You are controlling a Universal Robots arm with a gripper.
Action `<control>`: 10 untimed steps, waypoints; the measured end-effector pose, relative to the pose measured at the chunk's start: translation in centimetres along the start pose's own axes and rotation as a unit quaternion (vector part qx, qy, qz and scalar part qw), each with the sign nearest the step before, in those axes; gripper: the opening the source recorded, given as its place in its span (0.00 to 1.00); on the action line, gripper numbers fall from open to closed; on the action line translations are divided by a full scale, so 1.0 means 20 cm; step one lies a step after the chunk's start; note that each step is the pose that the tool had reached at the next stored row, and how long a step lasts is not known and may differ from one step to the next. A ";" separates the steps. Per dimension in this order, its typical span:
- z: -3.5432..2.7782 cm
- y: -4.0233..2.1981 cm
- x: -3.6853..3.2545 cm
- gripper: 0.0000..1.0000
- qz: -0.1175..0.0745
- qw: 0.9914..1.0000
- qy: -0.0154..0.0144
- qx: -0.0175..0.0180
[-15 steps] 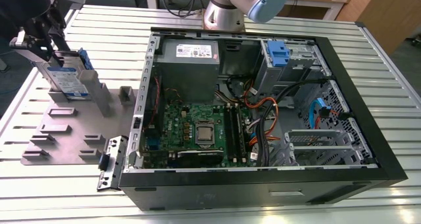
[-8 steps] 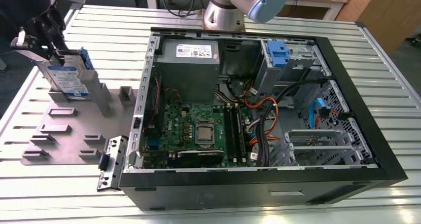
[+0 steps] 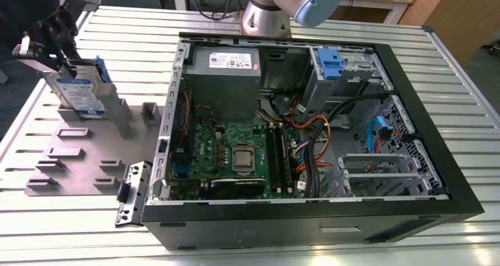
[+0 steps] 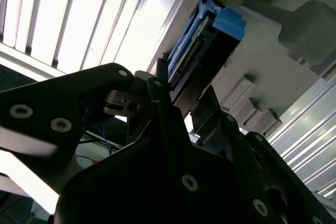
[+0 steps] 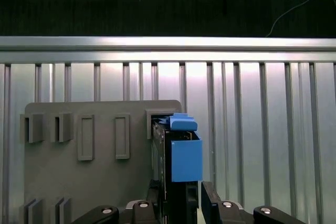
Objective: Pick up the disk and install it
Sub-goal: 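Pick up the disk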
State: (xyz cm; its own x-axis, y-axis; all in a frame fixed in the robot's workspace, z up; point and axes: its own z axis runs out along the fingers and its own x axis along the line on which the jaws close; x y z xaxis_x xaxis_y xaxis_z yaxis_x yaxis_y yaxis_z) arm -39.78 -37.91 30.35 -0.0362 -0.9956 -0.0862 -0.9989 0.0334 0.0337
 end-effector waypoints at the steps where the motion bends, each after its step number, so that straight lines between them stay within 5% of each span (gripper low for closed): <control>1: 0.000 0.000 0.003 0.44 0.000 1.000 0.000 0.000; 10: -0.001 -0.001 0.023 0.44 0.000 1.000 0.000 0.000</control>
State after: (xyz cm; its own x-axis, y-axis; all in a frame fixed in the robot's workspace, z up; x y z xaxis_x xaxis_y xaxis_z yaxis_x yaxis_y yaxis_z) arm -39.77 -38.37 30.32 -0.0360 -0.9956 -0.0865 -0.9989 0.0333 0.0332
